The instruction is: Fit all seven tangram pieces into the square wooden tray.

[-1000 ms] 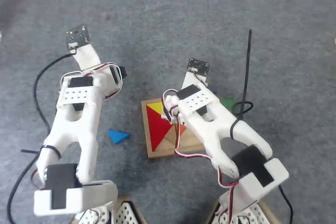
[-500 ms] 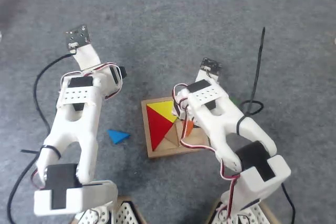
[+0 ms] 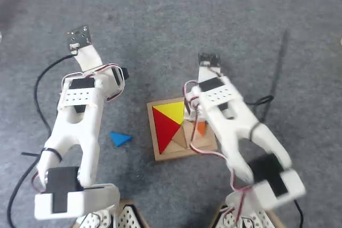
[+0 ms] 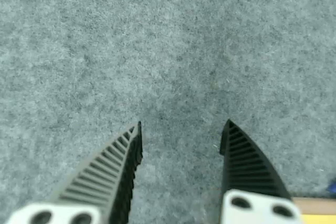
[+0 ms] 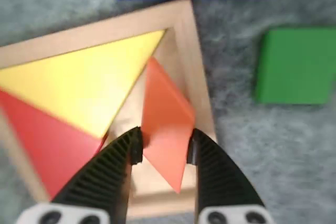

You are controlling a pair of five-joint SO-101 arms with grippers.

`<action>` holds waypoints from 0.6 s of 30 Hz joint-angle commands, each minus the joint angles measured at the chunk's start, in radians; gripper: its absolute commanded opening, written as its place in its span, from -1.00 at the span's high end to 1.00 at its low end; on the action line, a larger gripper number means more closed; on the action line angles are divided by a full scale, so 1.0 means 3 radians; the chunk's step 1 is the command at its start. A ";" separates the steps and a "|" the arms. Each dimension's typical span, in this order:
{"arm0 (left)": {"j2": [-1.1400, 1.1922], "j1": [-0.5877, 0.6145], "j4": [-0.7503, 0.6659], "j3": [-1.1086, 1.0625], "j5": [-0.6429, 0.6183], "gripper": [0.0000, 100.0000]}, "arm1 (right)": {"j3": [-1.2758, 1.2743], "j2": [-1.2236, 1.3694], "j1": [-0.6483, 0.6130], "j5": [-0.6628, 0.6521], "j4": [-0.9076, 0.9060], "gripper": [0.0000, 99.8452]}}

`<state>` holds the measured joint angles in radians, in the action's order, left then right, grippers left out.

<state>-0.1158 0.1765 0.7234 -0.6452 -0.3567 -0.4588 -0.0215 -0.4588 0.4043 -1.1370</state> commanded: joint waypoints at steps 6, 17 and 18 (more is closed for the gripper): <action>-0.0159 0.0026 0.0005 0.0069 0.0036 0.52 | 0.0123 -0.1537 0.0621 -0.1693 -0.0908 0.92; -0.0153 0.0015 0.0005 0.0069 0.0036 0.52 | -0.1054 -0.0979 0.1747 -0.3007 0.0243 0.79; -0.0153 0.0015 0.0005 0.0069 0.0036 0.52 | -0.1079 -0.0913 0.1736 -0.3023 0.0355 0.71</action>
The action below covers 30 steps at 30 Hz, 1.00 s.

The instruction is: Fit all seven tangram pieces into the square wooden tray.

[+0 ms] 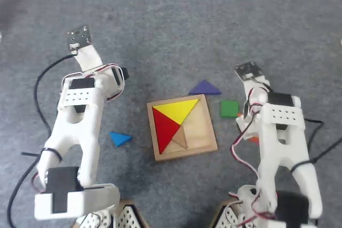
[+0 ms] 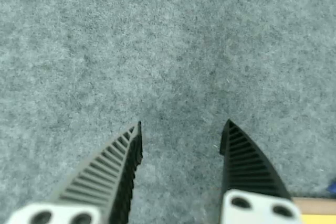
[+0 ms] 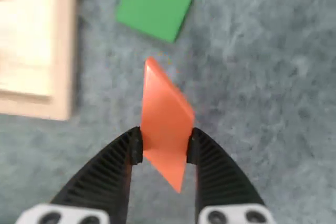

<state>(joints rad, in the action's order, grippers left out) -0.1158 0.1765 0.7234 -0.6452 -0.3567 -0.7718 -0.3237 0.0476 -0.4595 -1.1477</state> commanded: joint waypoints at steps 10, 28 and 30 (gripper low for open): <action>-0.0153 0.0015 0.0005 0.0069 0.0036 0.52 | -0.0056 0.0294 0.0407 -0.0378 0.0749 0.34; -0.0153 0.0020 0.0005 0.0069 0.0036 0.52 | 0.0010 0.0826 0.0263 -0.0368 0.1220 0.37; -0.0153 0.0020 0.0005 0.0069 0.0036 0.52 | 0.0061 0.0846 0.0274 -0.0373 0.1215 0.37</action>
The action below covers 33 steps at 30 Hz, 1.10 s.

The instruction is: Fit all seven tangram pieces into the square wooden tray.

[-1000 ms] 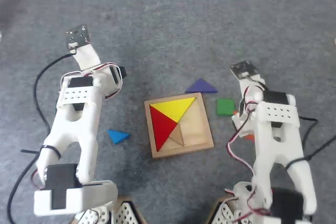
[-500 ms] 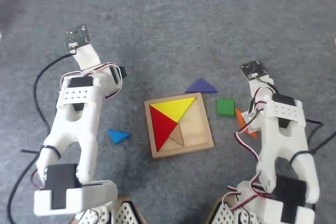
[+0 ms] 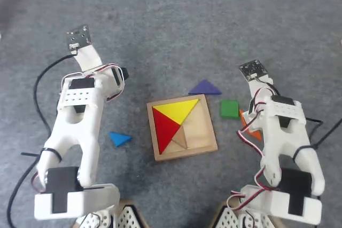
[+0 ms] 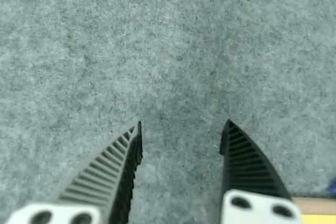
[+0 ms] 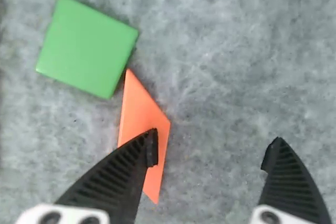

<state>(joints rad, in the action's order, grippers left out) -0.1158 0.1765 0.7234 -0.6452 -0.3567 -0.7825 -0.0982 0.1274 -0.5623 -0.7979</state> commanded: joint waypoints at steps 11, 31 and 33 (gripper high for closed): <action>-0.0153 0.0026 0.0005 0.0069 0.0036 0.52 | 0.0235 0.0228 0.0330 -0.0128 -0.0069 0.37; -0.0153 0.0026 0.0005 0.0069 0.0036 0.52 | 0.0077 -0.0616 -0.0964 0.0762 -0.0795 0.37; -0.0153 0.0026 0.0005 0.0069 0.0036 0.52 | -0.0010 -0.0499 -0.0959 0.0772 -0.0683 0.37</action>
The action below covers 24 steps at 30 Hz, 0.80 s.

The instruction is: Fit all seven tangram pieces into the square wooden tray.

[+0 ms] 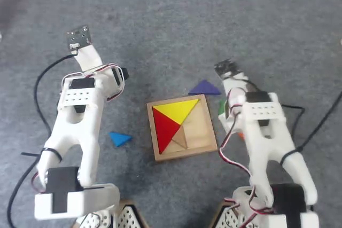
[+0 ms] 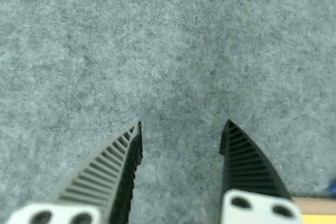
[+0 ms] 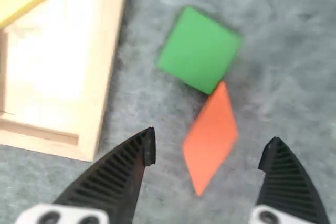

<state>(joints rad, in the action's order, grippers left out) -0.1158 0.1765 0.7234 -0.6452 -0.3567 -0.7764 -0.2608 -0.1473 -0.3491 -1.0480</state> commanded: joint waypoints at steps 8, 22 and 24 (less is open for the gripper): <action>-0.0153 0.0026 0.0005 0.0069 0.0036 0.52 | -0.0056 0.0448 0.0294 -0.0092 0.0371 0.37; -0.0153 0.0026 0.0005 0.0069 0.0036 0.52 | -0.0220 -0.0412 -0.0560 0.0245 -0.0018 0.37; -0.0153 0.0026 0.0005 0.0069 0.0036 0.52 | -0.0307 -0.0366 -0.0632 0.0286 0.0033 0.37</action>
<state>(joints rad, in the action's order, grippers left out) -0.1158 0.1765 0.7234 -0.6452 -0.3567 -0.8562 -0.3330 -0.3007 -0.2892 -1.0403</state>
